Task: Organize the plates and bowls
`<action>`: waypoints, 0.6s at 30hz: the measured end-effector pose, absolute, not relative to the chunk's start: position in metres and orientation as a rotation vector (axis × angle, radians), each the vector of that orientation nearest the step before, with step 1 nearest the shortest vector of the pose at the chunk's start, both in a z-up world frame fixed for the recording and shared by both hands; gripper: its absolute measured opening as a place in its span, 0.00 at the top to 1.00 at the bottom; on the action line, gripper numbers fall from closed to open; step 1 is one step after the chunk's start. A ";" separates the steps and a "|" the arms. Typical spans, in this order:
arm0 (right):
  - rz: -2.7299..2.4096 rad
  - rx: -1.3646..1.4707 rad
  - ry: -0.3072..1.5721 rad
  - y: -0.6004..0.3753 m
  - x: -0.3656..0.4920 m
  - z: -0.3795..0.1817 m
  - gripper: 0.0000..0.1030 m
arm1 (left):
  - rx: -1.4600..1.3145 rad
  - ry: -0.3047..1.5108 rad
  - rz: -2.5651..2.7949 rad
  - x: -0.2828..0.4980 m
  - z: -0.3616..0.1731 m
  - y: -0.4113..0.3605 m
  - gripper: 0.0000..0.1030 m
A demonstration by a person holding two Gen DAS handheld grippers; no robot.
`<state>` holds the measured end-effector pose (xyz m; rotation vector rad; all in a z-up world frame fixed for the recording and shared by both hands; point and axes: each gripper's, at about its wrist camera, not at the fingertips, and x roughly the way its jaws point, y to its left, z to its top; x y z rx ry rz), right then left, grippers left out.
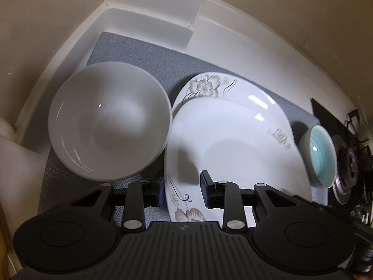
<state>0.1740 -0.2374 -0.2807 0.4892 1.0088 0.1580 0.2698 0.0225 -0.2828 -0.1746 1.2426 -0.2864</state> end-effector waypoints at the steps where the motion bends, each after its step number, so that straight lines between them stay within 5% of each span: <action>1: 0.154 0.483 1.007 -0.237 0.175 -0.281 0.80 | -0.173 1.248 -0.282 0.270 -0.286 0.022 0.69; 18: 0.102 0.385 0.958 -0.232 0.169 -0.282 0.78 | -0.062 1.245 -0.397 0.268 -0.285 0.020 0.72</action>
